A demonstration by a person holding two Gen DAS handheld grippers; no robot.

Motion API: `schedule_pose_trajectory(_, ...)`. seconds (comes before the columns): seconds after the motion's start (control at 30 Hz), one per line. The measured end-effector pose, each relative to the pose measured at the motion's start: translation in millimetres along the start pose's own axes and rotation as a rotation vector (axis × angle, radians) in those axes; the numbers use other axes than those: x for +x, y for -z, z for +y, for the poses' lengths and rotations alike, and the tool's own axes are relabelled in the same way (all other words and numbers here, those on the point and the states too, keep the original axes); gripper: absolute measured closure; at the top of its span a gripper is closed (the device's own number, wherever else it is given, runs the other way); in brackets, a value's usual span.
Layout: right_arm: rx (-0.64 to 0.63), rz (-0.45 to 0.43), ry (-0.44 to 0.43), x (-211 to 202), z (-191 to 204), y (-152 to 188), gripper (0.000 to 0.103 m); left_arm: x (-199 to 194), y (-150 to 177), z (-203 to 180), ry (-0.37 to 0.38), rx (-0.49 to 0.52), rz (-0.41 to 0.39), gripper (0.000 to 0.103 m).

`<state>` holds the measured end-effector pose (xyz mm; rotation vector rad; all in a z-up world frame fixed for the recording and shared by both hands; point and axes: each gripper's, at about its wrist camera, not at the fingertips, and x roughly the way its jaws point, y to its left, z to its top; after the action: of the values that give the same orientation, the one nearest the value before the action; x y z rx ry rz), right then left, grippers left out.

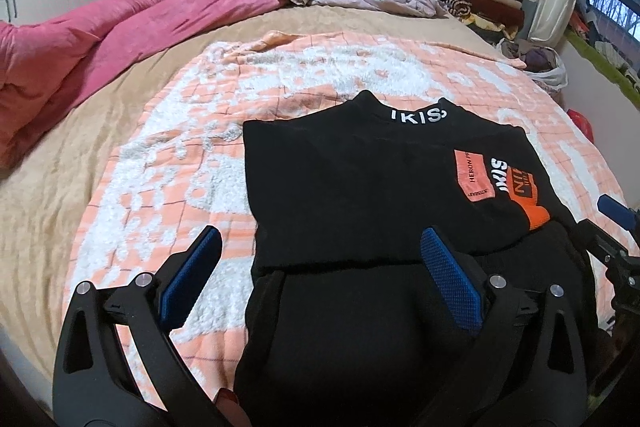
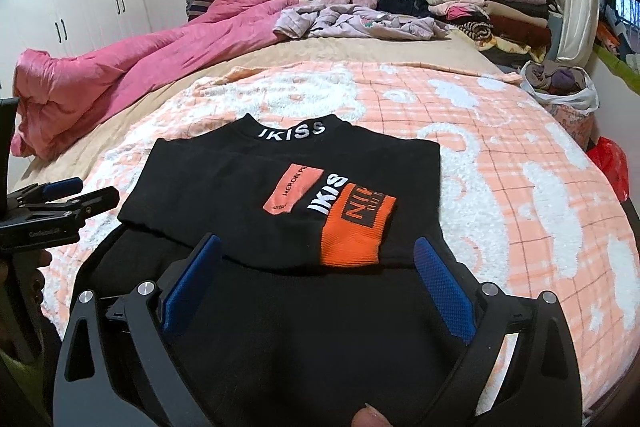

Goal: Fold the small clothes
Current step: 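Move both open tools back toward the sweatshirt hem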

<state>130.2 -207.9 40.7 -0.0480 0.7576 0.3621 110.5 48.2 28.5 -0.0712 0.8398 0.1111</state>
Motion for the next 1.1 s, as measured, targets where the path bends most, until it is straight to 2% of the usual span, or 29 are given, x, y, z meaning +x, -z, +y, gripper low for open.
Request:
schedule_pose_trajectory(0.6,-0.028,-0.039,0.018,-40.9,1.0,19.1,0.007,-35.7,23.8,10.5,-0.015,0.009,-0.03,0.01)
schedule_pose_trajectory(1.1,-0.009,-0.003,0.066,-60.3,-18.3,55.5,0.007,-49.3,52.9,26.3,-0.038,-0.009,-0.007,0.01)
